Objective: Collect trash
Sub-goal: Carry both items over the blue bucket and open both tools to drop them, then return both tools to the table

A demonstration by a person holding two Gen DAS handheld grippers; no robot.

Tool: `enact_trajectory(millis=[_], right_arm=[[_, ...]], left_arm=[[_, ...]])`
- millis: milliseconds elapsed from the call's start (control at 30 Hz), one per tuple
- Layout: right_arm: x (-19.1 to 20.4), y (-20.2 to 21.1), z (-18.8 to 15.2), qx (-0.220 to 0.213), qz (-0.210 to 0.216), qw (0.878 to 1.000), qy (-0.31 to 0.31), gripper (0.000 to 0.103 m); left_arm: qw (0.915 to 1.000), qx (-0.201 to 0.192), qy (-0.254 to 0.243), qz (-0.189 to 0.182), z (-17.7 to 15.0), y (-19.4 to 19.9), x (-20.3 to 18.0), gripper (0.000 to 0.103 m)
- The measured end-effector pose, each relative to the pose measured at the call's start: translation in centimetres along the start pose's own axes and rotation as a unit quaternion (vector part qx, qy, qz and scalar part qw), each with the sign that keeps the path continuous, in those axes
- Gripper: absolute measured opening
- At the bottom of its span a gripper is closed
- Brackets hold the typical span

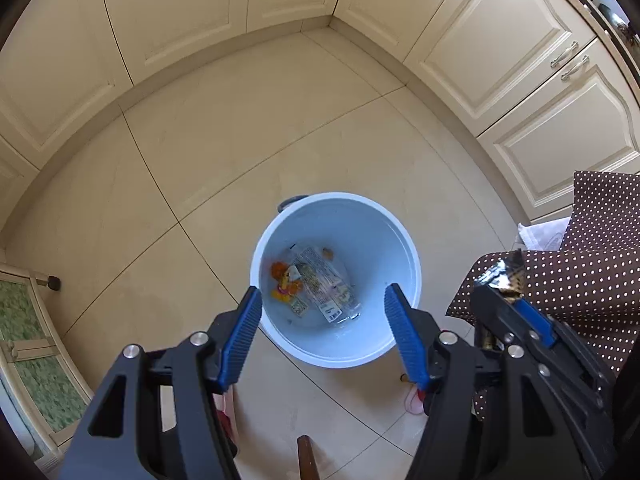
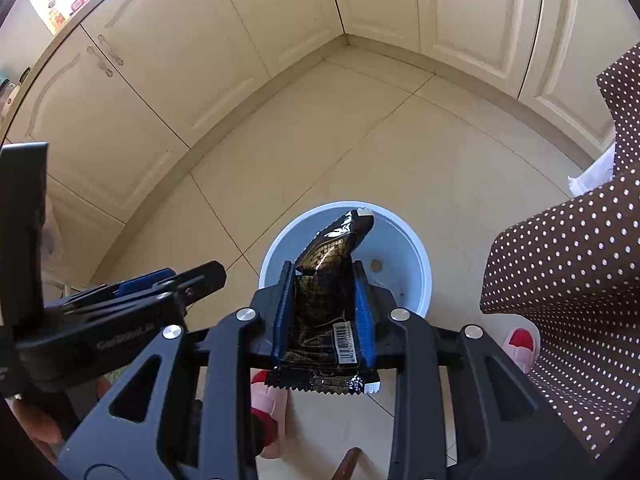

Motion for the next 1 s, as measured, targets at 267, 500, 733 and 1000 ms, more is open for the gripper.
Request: enact_trajectory(millis=[267, 500, 733, 1000], right_arm=[[0.6, -0.3, 1.0, -0.008, -0.005, 1.0, -0.002, 0.041], [0.4, 0.2, 0.8, -0.01, -0.01, 1.0, 0.002, 0.041], [-0.4, 4.0, 0.0, -0.032, -0.02, 0.999, 0.003, 0.041], [-1.0, 17.0, -1.7, -0.124, -0.032, 0.992, 0.02, 0.041]], left_arm=[[0.9999, 0.002, 0.015, -0.008, 0.3, 0.1, 0.7, 0.063], [0.9998, -0.001, 0.013, -0.013, 0.1, 0.5, 0.4, 0.063], [0.9992, -0.035, -0.015, -0.013, -1.0, 3.6, -1.3, 0.063], [0.9897, -0.115, -0.078, -0.034, -4.1, 12.6, -7.7, 0.063]])
Point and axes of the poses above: each gripper's, at about its wrist camera, not at the fingertips, and y roughly against the way its jaws point, x to its left, z to its top, the point moved 9 cm from there along -y, roughly the way its jaws point, and after that the axes turned 11 degrees about x, right-handed, at the moved point
